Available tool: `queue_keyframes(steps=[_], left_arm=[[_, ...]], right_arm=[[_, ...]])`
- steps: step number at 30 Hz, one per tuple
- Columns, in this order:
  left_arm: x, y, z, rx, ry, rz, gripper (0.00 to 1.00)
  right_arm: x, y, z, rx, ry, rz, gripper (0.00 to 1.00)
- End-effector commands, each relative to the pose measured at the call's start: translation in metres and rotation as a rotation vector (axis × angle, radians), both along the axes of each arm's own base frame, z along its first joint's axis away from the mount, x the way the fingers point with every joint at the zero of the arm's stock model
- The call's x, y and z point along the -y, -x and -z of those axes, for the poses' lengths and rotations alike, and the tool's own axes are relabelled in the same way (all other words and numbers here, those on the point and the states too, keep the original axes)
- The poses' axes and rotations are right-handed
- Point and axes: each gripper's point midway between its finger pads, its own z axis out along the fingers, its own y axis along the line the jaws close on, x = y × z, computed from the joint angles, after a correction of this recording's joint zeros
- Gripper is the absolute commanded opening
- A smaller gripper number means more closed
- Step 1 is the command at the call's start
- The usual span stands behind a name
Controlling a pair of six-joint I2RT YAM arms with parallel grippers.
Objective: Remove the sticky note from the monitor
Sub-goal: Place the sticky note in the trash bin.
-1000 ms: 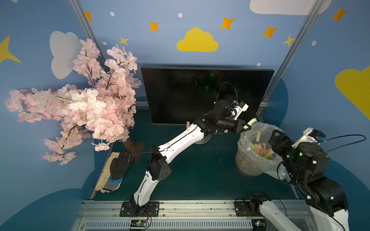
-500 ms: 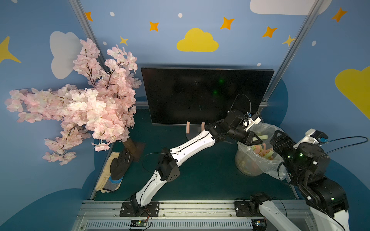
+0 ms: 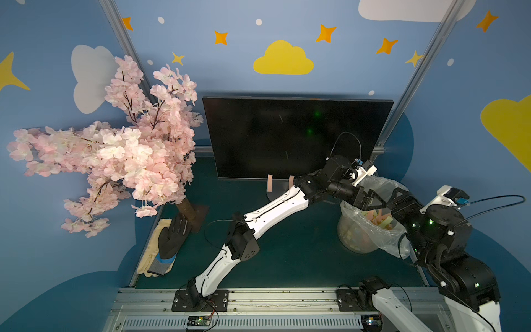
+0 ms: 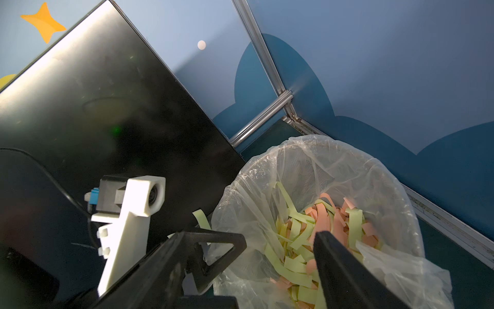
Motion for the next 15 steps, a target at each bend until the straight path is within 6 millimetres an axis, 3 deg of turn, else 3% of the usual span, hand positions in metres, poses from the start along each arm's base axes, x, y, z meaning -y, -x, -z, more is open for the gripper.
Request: queue_keyframes(steps=[1,8,15], left_arm=[[-0.004,-0.001,-0.027,0.048,0.062,0.003,0.99],[-0.025,-0.012,-0.058,0.107,0.090,-0.045,0.99],[-0.057,-0.033,-0.073,0.131,0.078,-0.105,0.99]], right_arm=[[0.002,0.003,-0.006,0.010,0.005,0.004,0.79],[0.005,0.006,-0.011,0.022,0.016,0.007,0.80],[0.005,0.009,-0.016,0.041,0.017,0.004,0.80]])
